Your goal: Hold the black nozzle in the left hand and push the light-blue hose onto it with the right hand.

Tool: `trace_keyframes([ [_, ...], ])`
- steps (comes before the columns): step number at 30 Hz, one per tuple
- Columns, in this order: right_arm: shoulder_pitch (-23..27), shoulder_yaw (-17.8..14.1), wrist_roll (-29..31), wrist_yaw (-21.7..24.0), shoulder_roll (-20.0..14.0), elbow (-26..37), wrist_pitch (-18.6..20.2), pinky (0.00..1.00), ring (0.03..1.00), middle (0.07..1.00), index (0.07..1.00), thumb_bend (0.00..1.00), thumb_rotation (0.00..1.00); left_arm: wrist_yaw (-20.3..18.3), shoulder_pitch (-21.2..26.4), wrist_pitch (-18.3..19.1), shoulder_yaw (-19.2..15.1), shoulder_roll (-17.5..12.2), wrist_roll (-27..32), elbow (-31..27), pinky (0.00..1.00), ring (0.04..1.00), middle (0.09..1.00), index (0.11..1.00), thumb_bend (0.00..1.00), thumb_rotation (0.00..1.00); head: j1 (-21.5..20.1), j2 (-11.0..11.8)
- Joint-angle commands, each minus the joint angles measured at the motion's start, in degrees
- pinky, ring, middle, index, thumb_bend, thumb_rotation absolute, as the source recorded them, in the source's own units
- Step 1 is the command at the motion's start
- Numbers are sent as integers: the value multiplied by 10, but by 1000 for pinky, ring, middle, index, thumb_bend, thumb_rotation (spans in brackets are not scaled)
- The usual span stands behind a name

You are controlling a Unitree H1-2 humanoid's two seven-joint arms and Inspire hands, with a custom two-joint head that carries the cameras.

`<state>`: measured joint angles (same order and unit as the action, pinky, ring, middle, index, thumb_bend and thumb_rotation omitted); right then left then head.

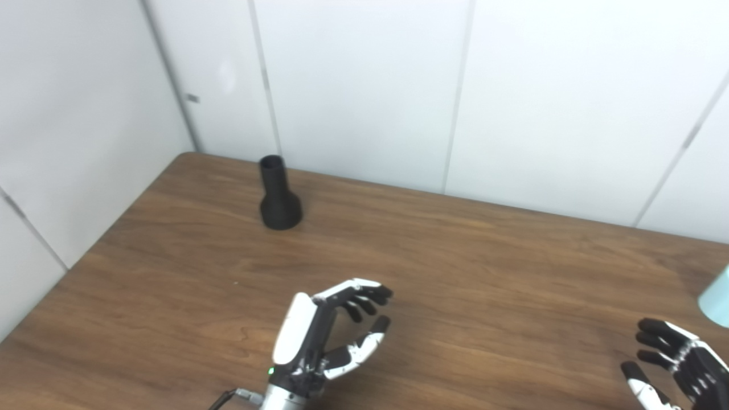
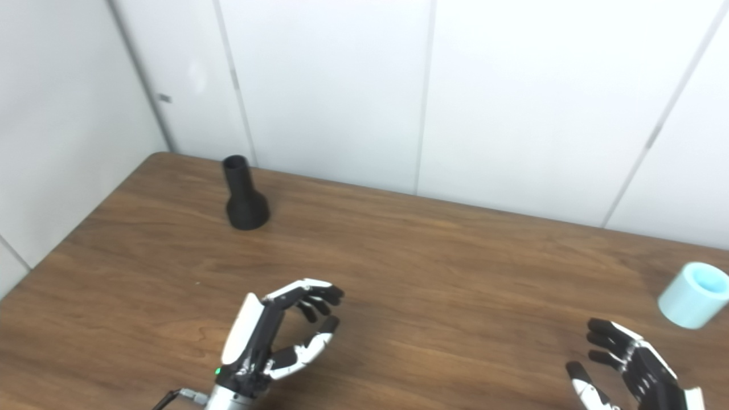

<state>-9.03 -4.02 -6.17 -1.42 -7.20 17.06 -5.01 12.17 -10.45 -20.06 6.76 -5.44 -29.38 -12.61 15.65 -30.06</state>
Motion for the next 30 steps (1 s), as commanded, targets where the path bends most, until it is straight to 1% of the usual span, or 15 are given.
trace_keyframes([
  [1, 11, -2, -3, 1, -6, 12, -19, 642, 730, 743, 699, 166, 0, 14, -9, -2, 4, 39, -1, -2, 452, 569, 621, 631, 269, 253, 0, 0],
  [9, 9, 0, -16, 0, -2, 23, -6, 615, 706, 724, 676, 170, 0, 19, -11, 8, 9, 32, -8, -8, 455, 569, 625, 634, 241, 193, -10, 2],
  [13, 9, 1, -19, 1, -4, 24, -9, 597, 697, 721, 674, 169, 0, 18, -12, 10, 9, 30, -3, -7, 438, 556, 620, 638, 245, 196, -10, 2],
  [16, 10, 1, -20, 1, -3, 27, -7, 582, 690, 716, 671, 166, 0, 19, -11, 8, 8, 29, -1, -7, 411, 535, 607, 641, 251, 195, -14, -1],
  [17, 10, 1, -22, 0, -2, 27, -8, 577, 687, 714, 669, 164, 0, 23, -10, 4, 6, 29, 1, -5, 390, 516, 596, 642, 260, 181, -16, -1],
  [18, 11, 2, -25, -1, -2, 26, -10, 572, 683, 710, 666, 162, 0, 26, -9, 1, 4, 30, 5, -2, 404, 532, 609, 649, 294, 146, -16, -1],
  [19, 11, 2, -26, -1, -2, 26, -12, 565, 678, 706, 663, 163, 0, 28, -9, -1, 3, 30, 9, 0, 459, 589, 648, 669, 355, 136, -16, -1],
  [20, 11, 2, -23, 0, -1, 28, -9, 563, 676, 705, 662, 163, 0, 31, -8, -2, 0, 31, 17, 2, 478, 608, 661, 676, 376, 134, -17, -2],
  [21, 11, 2, -20, 0, 1, 30, -6, 575, 685, 711, 666, 165, 0, 32, -8, 0, -3, 33, 24, 3, 599, 696, 724, 725, 516, 152, -18, -1],
  [22, 11, 2, -18, 1, 2, 32, -3, 579, 688, 713, 666, 166, 0, 32, -8, 2, -5, 33, 29, 3, 659, 738, 757, 753, 586, 164, -18, -1],
  [23, 11, 2, -19, 1, 2, 33, -3, 581, 690, 715, 666, 167, 0, 34, -9, 14, -9, 36, 24, 1, 690, 759, 774, 767, 621, 170, -18, -1],
  [25, 11, 2, -20, 2, 0, 35, -2, 583, 691, 715, 666, 162, 0, 50, -10, 38, -20, 43, 6, 1, 780, 825, 850, 851, 726, 242, -17, -1],
  [26, 11, 3, -20, 2, 0, 35, -2, 589, 695, 717, 664, 161, 0, 58, -10, 48, -25, 46, 5, 3, 819, 855, 874, 888, 758, 263, -17, -1],
  [28, 11, 3, -15, 3, 1, 38, 1, 594, 698, 718, 660, 161, 0, 76, -6, 55, -34, 45, 8, 14, 958, 953, 947, 936, 784, 284, -16, -1],
  [30, 11, 3, -15, 4, 2, 40, 2, 586, 694, 715, 661, 157, 0, 101, -1, 54, -40, 40, 3, 31, 995, 990, 981, 964, 789, 316, -16, -1],
])
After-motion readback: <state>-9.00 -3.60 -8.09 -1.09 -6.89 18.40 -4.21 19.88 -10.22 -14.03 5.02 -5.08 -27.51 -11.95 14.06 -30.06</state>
